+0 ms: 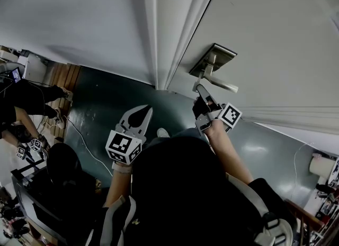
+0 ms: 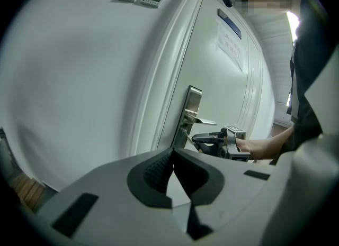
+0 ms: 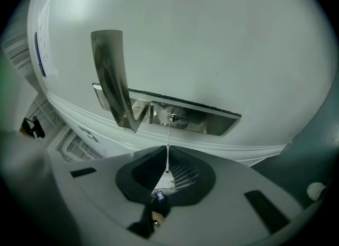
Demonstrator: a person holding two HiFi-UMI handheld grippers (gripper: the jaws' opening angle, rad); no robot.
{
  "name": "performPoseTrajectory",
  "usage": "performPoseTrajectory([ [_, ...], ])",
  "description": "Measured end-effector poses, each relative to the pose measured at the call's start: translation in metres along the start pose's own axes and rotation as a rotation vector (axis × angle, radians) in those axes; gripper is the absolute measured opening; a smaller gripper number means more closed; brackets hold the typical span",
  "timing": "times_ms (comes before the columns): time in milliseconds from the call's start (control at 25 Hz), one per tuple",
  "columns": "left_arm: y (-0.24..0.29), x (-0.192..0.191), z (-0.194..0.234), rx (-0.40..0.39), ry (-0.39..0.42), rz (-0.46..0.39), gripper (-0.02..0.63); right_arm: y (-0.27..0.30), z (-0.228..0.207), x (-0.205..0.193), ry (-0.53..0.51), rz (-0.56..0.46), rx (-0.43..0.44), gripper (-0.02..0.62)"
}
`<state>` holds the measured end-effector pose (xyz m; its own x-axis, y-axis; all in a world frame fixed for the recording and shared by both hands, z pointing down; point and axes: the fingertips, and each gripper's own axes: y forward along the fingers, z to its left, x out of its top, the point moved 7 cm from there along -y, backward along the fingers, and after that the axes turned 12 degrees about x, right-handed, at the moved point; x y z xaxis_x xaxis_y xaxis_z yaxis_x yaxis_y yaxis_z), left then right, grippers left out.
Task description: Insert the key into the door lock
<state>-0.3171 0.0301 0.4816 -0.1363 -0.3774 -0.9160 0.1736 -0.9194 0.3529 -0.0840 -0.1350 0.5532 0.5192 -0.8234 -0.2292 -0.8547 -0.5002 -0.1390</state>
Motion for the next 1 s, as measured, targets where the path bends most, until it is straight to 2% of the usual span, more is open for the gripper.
performPoseTrajectory([
  [600,0.014,0.000,-0.001,-0.030,0.011,0.025,0.009,0.001,-0.016,0.011,0.128,-0.076,0.054,0.031],
  [1000,0.018,-0.002,-0.012,-0.041,0.025,0.040,0.009,0.002,-0.014,0.019,0.108,-0.127,0.027,0.031],
])
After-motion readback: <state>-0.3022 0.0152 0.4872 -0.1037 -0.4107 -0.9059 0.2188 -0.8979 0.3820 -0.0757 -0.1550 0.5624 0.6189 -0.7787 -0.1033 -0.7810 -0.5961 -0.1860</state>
